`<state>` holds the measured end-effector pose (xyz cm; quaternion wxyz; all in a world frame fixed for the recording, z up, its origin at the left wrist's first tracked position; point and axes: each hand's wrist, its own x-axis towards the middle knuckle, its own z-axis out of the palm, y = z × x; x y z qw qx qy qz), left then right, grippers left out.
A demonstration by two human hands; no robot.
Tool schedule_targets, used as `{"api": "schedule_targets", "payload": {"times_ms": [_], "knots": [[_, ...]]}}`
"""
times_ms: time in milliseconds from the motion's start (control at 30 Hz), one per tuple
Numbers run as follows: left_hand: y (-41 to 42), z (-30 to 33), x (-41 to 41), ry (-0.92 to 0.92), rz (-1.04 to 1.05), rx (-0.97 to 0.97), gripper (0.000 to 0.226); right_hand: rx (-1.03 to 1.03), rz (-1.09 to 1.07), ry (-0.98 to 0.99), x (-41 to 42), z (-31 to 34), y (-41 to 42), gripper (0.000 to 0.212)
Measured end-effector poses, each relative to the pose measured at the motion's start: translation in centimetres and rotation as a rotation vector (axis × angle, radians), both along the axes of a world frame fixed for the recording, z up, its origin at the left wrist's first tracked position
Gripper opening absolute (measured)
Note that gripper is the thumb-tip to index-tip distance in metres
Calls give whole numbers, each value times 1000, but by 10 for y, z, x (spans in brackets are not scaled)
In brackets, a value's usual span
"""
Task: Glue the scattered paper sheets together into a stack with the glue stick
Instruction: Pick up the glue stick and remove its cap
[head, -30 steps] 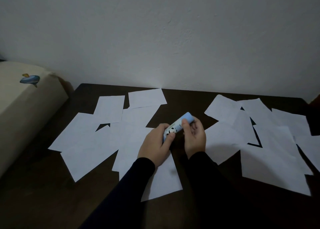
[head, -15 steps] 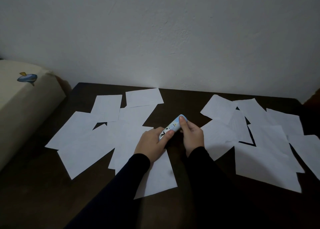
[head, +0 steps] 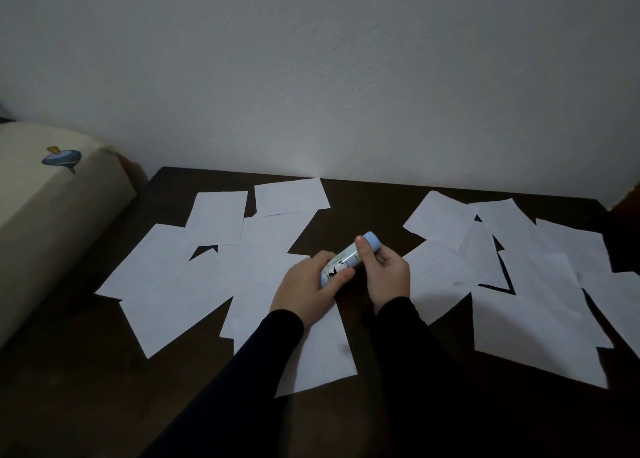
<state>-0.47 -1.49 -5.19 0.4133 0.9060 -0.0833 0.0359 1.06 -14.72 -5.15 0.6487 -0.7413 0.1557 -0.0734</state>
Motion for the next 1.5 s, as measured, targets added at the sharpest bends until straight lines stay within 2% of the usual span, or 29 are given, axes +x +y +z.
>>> {"api": "schedule_targets", "payload": {"times_ms": [200, 267, 433, 667, 867, 1067, 1200, 1333, 1400, 1467, 1500], "knots": [[0, -2, 1, 59, -24, -30, 40, 47, 25, -4, -2, 3, -3, 27], [0, -2, 0, 61, -32, -29, 41, 75, 43, -22, -4, 4, -3, 39], [1, -3, 1, 39, 7, -76, 26, 112, 3, -56, -5, 5, 0, 72], [0, -1, 0, 95, 27, -135, 32, 77, 16, -20, -3, 4, -4, 31], [1, -1, -1, 92, 20, -134, 35, 174, 64, -75, -6, 5, -5, 62], [1, -1, -1, 67, 5, -139, 30, 143, 42, 8, -3, 7, -4, 37], [1, -1, -1, 92, 0, -146, 33, 167, 73, 4, -4, 5, -4, 47], [0, -2, -2, 88, -20, -117, 37, 268, 113, -76, -5, 3, -10, 31], [0, -2, -1, 65, -16, -88, 37, 283, 110, -94, -5, 3, -9, 37], [1, -1, 0, 53, 17, -136, 33, 253, 83, -58, -3, 5, -6, 55], [1, -1, 0, 45, 33, -166, 31, 222, 84, -40, -3, 6, -5, 57]]}}
